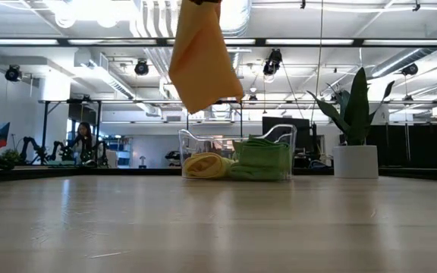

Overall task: Fold microfiber towels
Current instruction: Fold the orange microfiber towel

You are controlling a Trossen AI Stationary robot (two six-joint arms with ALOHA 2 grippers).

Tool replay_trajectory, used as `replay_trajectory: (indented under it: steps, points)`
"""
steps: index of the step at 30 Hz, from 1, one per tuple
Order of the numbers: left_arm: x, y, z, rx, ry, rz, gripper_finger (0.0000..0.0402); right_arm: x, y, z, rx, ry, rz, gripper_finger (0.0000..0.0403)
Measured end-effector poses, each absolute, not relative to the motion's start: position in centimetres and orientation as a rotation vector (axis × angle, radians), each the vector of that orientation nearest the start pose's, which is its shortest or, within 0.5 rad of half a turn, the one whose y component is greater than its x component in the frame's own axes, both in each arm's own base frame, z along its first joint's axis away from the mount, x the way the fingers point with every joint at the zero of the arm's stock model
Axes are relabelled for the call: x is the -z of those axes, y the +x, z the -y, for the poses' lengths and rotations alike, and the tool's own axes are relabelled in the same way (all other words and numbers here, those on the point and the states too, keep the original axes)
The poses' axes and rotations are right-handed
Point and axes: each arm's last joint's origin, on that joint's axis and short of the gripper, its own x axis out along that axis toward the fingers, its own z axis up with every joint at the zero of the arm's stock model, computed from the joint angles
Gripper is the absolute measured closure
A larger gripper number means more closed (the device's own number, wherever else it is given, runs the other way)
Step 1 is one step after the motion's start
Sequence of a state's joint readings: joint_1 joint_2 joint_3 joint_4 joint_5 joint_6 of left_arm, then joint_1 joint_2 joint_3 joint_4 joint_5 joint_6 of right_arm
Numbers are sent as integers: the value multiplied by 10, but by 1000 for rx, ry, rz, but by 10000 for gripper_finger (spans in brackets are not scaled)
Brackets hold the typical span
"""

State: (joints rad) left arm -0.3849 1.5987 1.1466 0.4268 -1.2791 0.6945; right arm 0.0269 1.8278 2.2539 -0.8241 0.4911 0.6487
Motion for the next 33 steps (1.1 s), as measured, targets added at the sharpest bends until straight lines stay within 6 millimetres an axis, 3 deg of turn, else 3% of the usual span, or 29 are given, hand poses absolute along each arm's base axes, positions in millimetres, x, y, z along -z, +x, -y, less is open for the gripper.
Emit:
replay_trajectory:
  steps: [12, 22, 26, 31, 33]
  points:
    - [-339, 332, 89, -1012, 643, -294, 174, -478, 372, 3, 534, 539, -236, 394]
    - [-347, 327, 70, -1154, 578, -352, 179, -479, 370, 3, 513, 515, -251, 394]
    - [-353, 321, 69, -1174, 558, -355, 231, -481, 367, 4, 510, 484, -260, 394]
    - [-368, 306, 77, -1141, 522, -311, 358, -480, 358, 6, 528, 444, -325, 394]
    - [-377, 296, 80, -1126, 498, -285, 389, -478, 353, 7, 537, 414, -368, 394]
